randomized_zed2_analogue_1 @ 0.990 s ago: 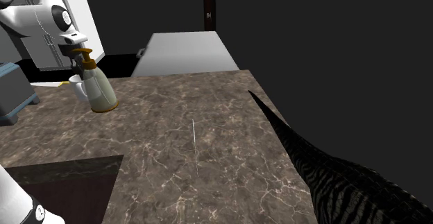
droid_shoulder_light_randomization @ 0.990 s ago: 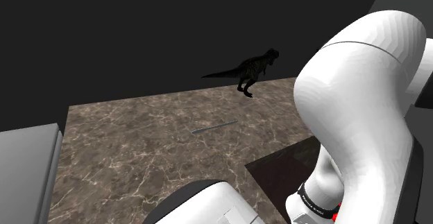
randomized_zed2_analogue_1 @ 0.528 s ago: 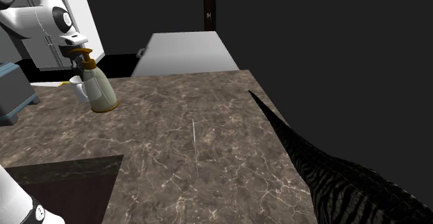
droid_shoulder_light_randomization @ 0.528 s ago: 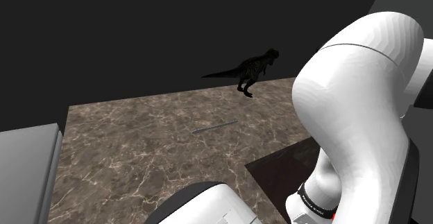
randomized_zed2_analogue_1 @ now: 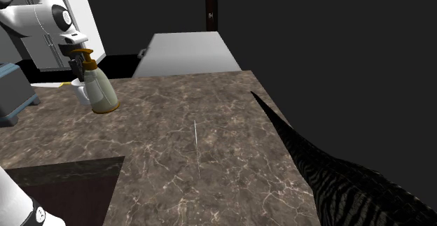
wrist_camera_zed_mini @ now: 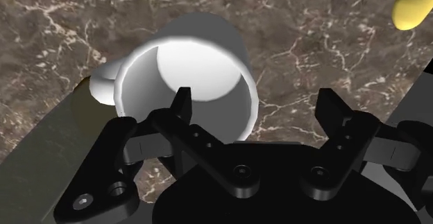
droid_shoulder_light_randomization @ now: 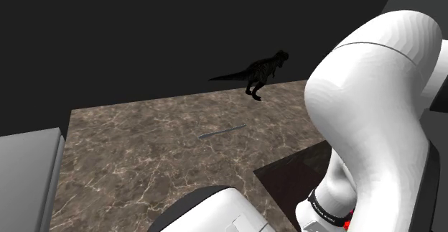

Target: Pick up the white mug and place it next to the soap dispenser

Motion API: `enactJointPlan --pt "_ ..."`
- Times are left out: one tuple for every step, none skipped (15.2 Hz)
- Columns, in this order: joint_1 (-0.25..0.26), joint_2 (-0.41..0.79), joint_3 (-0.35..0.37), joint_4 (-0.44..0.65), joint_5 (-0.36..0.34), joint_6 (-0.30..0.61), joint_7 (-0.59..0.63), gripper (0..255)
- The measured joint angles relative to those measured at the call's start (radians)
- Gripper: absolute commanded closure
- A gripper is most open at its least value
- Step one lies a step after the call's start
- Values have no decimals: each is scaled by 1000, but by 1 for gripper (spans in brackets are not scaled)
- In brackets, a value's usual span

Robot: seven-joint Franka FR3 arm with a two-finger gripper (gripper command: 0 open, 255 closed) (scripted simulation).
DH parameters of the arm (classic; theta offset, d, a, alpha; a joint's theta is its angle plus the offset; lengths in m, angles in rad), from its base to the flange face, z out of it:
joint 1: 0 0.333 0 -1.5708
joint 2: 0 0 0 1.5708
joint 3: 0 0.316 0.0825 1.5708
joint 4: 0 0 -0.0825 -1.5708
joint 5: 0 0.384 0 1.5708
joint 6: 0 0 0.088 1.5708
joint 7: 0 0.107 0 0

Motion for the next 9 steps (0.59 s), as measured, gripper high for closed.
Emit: enactJointPlan --pt "-5 -12 4 9 11 -18 -9 0" --pt "-9 -27 10 22 25 -40 -17 0" --pt "-12 -39 15 38 36 -65 -25 0" --pt "-14 -48 18 46 44 -78 -29 0" --pt "-16 -52 19 50 48 -85 -32 0" --pt "-16 -54 20 52 50 -89 -33 0" --pt "-17 -55 20 52 51 -91 -34 0" --pt "-17 -56 20 53 52 -92 -35 0" --pt "-17 -56 20 53 52 -92 -35 0"
